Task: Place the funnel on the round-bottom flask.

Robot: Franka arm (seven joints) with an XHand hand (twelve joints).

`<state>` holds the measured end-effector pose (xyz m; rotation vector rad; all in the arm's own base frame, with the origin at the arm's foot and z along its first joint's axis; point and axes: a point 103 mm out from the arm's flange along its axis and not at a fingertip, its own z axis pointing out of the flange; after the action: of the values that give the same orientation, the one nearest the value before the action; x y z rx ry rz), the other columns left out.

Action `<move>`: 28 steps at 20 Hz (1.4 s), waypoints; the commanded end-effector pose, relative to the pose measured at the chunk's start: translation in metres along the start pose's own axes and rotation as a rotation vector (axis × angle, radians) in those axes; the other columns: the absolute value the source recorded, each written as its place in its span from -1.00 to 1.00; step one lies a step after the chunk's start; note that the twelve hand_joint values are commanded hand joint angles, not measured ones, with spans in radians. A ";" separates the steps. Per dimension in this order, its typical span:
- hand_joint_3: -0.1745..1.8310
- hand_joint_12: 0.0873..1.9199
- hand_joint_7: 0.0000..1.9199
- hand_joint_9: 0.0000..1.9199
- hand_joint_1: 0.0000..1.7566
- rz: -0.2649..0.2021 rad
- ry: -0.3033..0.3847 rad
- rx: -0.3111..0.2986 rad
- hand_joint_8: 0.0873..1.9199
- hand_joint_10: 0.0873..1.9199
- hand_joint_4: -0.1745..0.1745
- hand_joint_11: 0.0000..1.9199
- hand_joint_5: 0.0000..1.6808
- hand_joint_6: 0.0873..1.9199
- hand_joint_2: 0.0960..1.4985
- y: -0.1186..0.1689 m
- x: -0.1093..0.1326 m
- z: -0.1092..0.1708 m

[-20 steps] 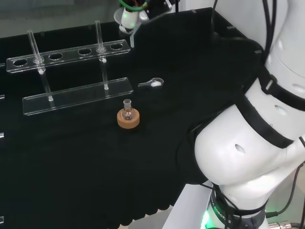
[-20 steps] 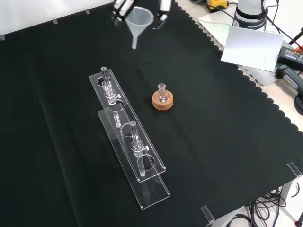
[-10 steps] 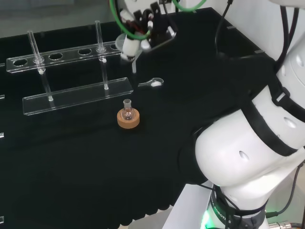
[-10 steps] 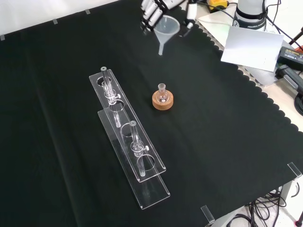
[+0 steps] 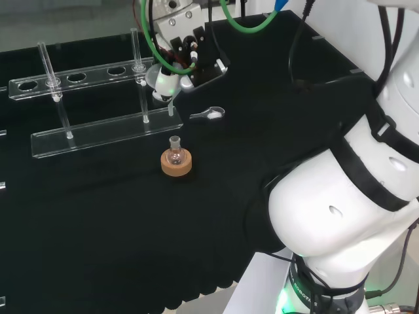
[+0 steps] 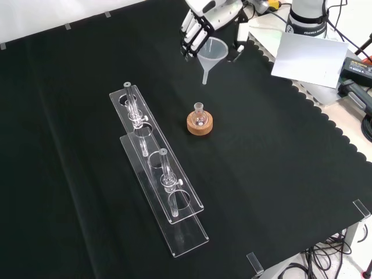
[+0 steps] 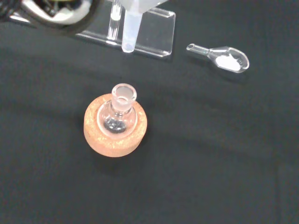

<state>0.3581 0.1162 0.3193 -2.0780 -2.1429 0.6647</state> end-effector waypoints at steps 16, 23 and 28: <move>-0.26 0.28 -0.58 -0.19 -0.02 -0.001 0.022 0.034 -0.38 -0.56 0.10 -0.33 -0.31 -0.64 -0.08 0.031 0.007 0.049; -0.25 0.29 -0.59 -0.19 -0.02 -0.003 0.011 0.040 -0.38 -0.56 0.08 -0.33 -0.33 -0.64 -0.08 0.033 0.006 0.054; -0.25 0.29 -0.59 -0.19 -0.02 0.000 0.020 0.023 -0.38 -0.56 0.07 -0.33 -0.34 -0.64 -0.07 0.041 0.008 0.059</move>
<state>0.3703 0.1092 0.2575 -2.0574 -2.1112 0.6745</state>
